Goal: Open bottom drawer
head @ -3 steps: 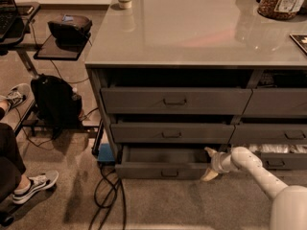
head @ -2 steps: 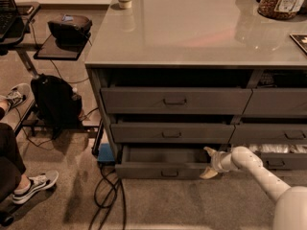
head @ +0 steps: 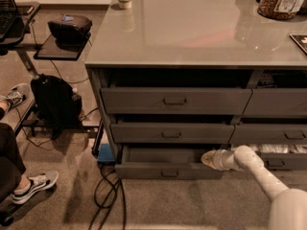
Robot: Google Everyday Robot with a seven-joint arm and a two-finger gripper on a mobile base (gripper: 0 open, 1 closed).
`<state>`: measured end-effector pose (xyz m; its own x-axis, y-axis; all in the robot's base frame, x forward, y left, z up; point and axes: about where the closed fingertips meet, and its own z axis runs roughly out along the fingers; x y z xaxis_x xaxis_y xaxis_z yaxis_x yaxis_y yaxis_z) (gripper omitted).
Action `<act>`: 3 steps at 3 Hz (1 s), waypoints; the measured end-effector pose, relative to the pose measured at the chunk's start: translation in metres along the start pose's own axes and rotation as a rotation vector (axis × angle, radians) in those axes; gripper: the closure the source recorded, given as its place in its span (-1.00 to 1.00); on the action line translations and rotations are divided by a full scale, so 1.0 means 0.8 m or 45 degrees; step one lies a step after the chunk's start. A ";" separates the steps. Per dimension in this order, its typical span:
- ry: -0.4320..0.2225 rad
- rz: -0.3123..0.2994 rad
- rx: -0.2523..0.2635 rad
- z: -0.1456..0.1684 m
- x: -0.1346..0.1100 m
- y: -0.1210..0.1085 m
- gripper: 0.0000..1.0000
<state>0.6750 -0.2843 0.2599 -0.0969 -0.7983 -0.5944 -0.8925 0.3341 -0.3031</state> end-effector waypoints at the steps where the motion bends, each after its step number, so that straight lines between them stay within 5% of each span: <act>1: -0.012 0.052 0.051 0.011 0.015 -0.025 0.93; 3: -0.012 0.082 0.057 0.059 0.041 -0.051 1.00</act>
Offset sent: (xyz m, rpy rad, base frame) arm 0.0788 -0.0417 -0.0421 0.0358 -0.0588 -0.1164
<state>0.7294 -0.3002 0.2176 -0.1494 -0.7697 -0.6207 -0.8638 0.4071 -0.2970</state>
